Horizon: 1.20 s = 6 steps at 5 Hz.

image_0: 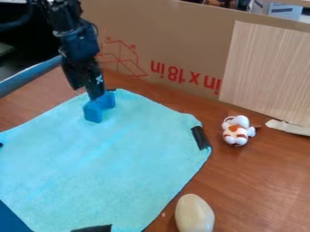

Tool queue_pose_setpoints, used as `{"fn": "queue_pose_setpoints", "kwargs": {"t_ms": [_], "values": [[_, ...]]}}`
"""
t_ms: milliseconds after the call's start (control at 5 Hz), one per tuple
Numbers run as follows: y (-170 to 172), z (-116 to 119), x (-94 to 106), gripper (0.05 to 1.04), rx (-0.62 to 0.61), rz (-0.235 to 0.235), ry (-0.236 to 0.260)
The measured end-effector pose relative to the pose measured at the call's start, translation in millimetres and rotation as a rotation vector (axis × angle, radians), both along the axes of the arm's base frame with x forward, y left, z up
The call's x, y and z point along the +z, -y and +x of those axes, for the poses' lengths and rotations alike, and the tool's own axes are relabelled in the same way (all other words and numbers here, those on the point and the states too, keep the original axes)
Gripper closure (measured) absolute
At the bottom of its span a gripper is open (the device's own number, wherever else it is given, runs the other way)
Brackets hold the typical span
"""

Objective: Take something blue on the cloth to come outside

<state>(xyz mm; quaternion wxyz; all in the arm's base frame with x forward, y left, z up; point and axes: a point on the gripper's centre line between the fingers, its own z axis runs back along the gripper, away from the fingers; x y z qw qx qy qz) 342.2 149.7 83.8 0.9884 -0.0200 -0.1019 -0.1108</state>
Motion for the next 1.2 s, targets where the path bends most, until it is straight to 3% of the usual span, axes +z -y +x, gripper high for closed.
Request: {"fn": "queue_pose_setpoints", "kwargs": {"t_ms": [200, 800, 1000, 1200], "values": [[-2, 3, 3.7, 0.083, 0.067, -0.010, 0.014], [4, 15, -25.2, 0.083, 0.123, 0.012, -0.044], [6, 17, -31.6, 0.131, 0.128, 0.021, -0.060], [3, 17, -37.2, 0.432, 0.136, 0.030, -0.074]]}}
